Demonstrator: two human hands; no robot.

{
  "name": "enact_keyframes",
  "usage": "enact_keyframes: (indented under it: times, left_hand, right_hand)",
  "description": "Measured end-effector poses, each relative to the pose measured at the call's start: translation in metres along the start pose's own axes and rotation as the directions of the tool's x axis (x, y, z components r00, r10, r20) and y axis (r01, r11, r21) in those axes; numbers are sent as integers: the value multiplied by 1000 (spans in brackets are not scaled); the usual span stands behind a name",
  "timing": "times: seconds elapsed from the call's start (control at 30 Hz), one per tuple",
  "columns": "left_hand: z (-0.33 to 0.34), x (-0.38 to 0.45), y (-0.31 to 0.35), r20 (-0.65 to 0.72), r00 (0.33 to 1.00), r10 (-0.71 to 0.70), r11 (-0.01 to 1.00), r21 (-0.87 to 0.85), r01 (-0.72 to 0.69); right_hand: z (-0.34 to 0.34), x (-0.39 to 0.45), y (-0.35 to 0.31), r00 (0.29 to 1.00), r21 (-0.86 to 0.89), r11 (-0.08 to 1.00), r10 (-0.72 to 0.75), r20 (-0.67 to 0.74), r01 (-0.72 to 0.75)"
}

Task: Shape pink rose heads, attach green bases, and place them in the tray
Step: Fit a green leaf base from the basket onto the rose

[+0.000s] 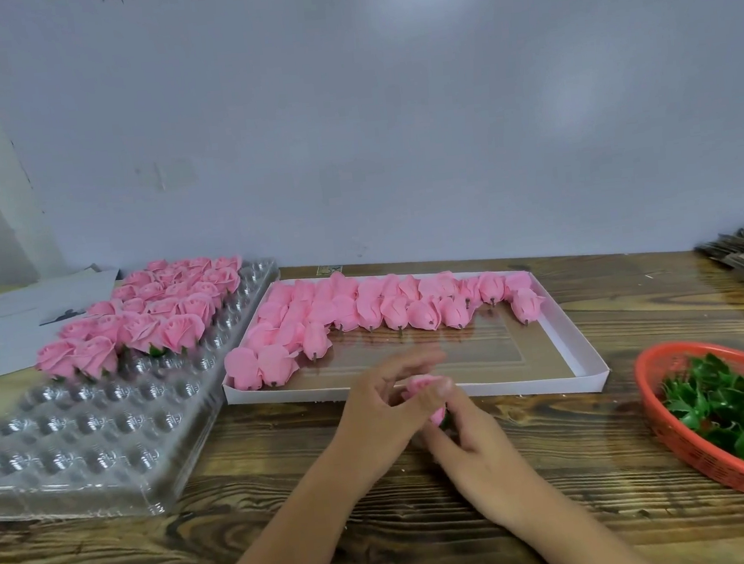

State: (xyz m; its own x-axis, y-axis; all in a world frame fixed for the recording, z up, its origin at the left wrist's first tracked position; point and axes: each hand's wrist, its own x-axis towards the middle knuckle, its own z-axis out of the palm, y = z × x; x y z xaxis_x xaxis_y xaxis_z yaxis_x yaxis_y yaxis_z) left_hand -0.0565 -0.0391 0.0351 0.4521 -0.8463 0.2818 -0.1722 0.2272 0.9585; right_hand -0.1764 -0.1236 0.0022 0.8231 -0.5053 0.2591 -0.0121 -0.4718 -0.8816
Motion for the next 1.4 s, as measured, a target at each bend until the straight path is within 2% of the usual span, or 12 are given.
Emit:
enact_keyframes:
  times: [0.17, 0.27, 0.37, 0.53, 0.7, 0.83, 0.93, 1.2, 1.4]
  left_hand:
    - [4, -3, 0, -18, 1000, -9, 1000, 10, 9]
    - [5, -3, -3, -6, 1000, -29, 998, 64, 29]
    - [6, -3, -3, 48, 997, -57, 996, 78, 53]
    - [5, -2, -4, 75, 990, -117, 989, 102, 109]
    - [-1, -1, -6, 174, 968, -182, 982, 78, 171]
    - [-1, 0, -1, 42, 998, -51, 998, -27, 52]
    - [-4, -1, 3, -4, 1000, -24, 996, -89, 24]
    - [-1, -3, 1, 72, 997, -6, 998, 56, 2]
    - [-1, -2, -3, 123, 987, -103, 987, 136, 86]
  right_hand:
    - [4, -2, -6, 994, -109, 992, -48, 101, 59]
    - [5, -3, -7, 990, -115, 988, -88, 112, 101]
    - [5, -3, -2, 991, -86, 993, -70, 117, 80]
    - [5, -2, 0, 992, -76, 993, -87, 87, 94]
    - [4, -2, -4, 991, -87, 987, -135, 12, 136]
    - [3, -3, -4, 996, -132, 987, -90, 11, 90]
    - [4, -3, -2, 996, -184, 980, -64, 55, 73]
    - [4, -4, -6, 998, -149, 987, -59, 37, 64]
    - [4, -3, -3, 994, -117, 987, -106, 35, 110]
